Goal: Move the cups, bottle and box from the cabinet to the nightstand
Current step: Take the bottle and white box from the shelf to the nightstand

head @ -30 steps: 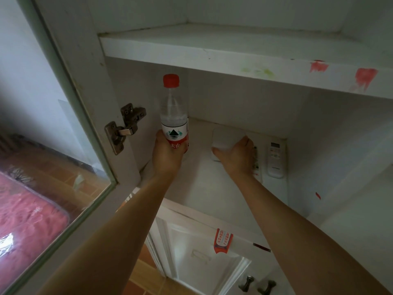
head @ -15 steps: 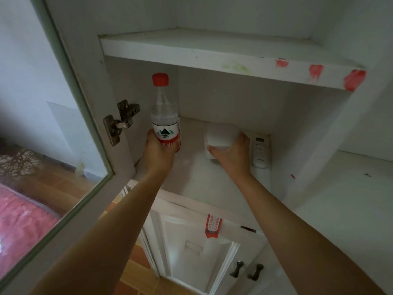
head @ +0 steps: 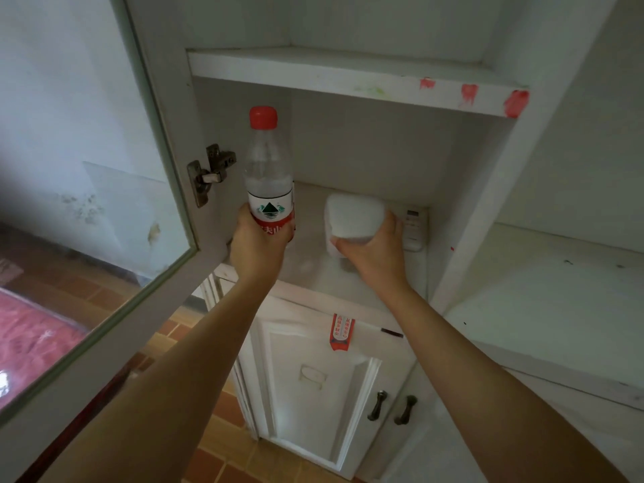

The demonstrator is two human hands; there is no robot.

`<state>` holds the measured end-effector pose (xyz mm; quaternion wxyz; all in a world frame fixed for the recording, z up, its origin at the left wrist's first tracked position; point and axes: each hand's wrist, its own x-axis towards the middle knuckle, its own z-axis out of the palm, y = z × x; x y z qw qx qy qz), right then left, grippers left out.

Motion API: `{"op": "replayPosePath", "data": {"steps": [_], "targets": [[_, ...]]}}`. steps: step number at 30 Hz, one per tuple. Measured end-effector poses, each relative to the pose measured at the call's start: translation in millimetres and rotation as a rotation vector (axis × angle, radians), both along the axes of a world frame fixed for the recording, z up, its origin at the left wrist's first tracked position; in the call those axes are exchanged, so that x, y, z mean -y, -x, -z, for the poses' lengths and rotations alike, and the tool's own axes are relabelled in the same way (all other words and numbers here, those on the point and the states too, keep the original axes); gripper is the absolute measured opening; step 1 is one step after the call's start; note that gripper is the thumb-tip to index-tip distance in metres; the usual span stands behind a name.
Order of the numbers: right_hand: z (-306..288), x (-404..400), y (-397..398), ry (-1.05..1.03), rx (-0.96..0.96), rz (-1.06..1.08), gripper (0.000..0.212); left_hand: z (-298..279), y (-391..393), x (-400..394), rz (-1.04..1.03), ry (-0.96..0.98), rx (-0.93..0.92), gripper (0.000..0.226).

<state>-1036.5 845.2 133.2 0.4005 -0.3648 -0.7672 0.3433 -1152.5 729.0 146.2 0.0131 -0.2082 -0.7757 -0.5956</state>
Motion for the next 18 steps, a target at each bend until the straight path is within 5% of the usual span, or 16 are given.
{"op": "replayPosePath", "data": {"steps": [8, 18], "targets": [[1.9, 24.1, -37.1, 0.025, -0.004, -0.110, 0.113, 1.1, -46.0, 40.3, -0.098, -0.001, -0.011, 0.052], [14.4, 82.7, -138.7, 0.023, 0.016, -0.419, 0.102, 22.4, -161.8, 119.4, -0.299, -0.038, 0.005, 0.054]]}}
